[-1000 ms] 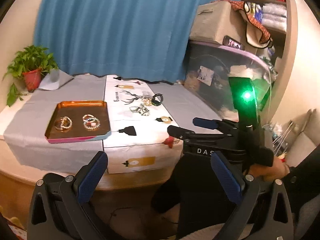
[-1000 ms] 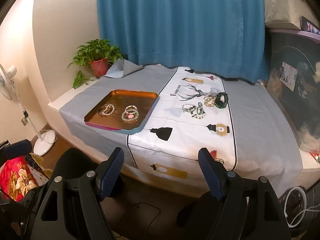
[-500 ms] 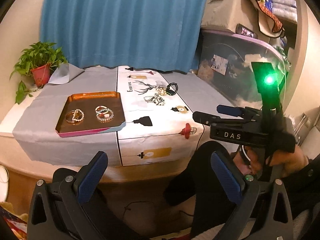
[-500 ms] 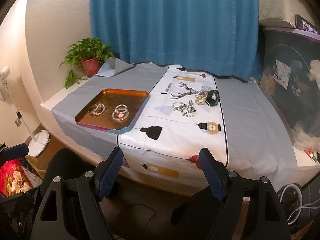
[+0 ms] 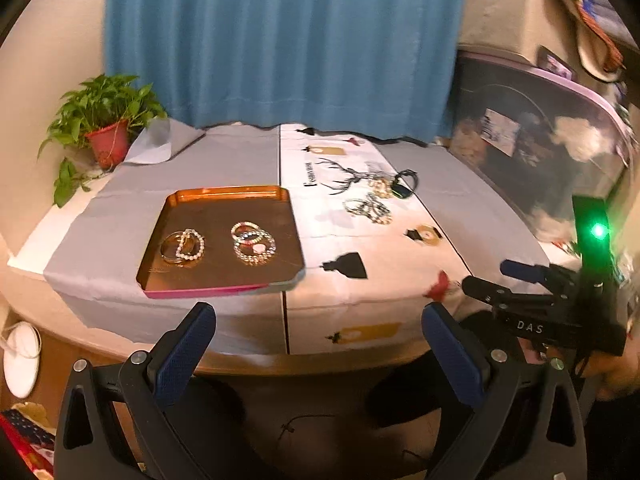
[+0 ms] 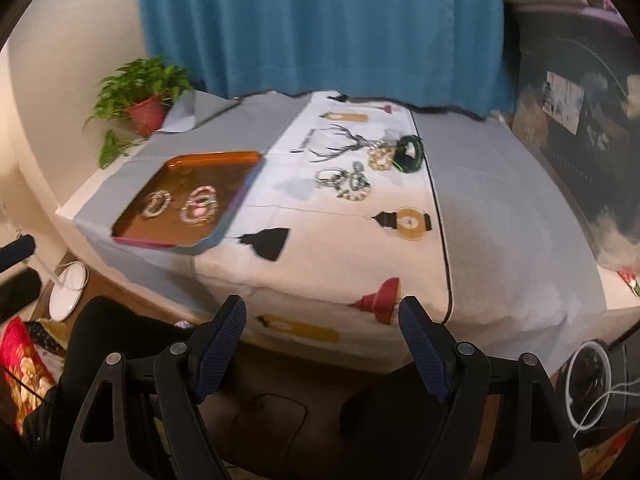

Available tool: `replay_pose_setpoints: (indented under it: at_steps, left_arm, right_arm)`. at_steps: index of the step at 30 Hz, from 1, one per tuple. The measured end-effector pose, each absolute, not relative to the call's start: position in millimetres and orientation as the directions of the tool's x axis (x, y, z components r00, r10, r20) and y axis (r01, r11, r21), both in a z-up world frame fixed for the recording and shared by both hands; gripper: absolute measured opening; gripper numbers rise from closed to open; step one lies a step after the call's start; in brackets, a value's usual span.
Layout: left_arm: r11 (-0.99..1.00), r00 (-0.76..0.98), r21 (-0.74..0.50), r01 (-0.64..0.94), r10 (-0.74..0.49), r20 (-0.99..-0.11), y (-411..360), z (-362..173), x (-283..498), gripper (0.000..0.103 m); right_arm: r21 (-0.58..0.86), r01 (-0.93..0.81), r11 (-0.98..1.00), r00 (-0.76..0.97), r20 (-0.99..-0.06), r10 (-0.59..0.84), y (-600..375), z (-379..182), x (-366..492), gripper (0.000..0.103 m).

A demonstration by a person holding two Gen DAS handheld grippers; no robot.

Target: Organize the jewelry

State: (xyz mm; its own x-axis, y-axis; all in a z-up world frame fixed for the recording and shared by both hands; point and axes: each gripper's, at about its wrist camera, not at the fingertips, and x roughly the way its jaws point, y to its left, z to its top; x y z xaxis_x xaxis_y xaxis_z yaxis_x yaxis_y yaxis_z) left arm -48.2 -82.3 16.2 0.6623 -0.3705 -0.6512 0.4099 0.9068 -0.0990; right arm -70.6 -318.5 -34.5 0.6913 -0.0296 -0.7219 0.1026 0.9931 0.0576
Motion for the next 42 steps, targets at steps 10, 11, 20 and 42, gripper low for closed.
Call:
replay_pose_setpoints:
  at_steps: [10,11,20,42]
  left_arm:
    - [0.895,0.639,-0.105,0.433,-0.387,-0.665,-117.8,15.3,34.7,0.102]
    - [0.894,0.637,-0.102,0.437,-0.388,-0.666,-123.6,14.5,42.3,0.102]
    - [0.874,0.554,-0.109,0.474,-0.392,-0.734,-193.1,-16.2,136.8,0.102]
    - [0.835,0.295,-0.128,0.535,-0.326,-0.898,-297.0,-123.3,244.0,0.102]
  right_arm:
    - [0.094,0.256,0.962,0.690,-0.715,-0.113,-390.0,-56.8,31.5,0.079]
    - [0.096,0.260,0.961,0.686,-0.719,-0.114,-394.6,-60.5,41.8,0.079]
    - [0.060,0.255,0.965,0.627,-0.770,-0.118,-415.8,-110.0,138.3,0.079]
    - [-0.005,0.306,0.952,0.607,-0.770,-0.199,-466.6,-143.0,122.3,0.090]
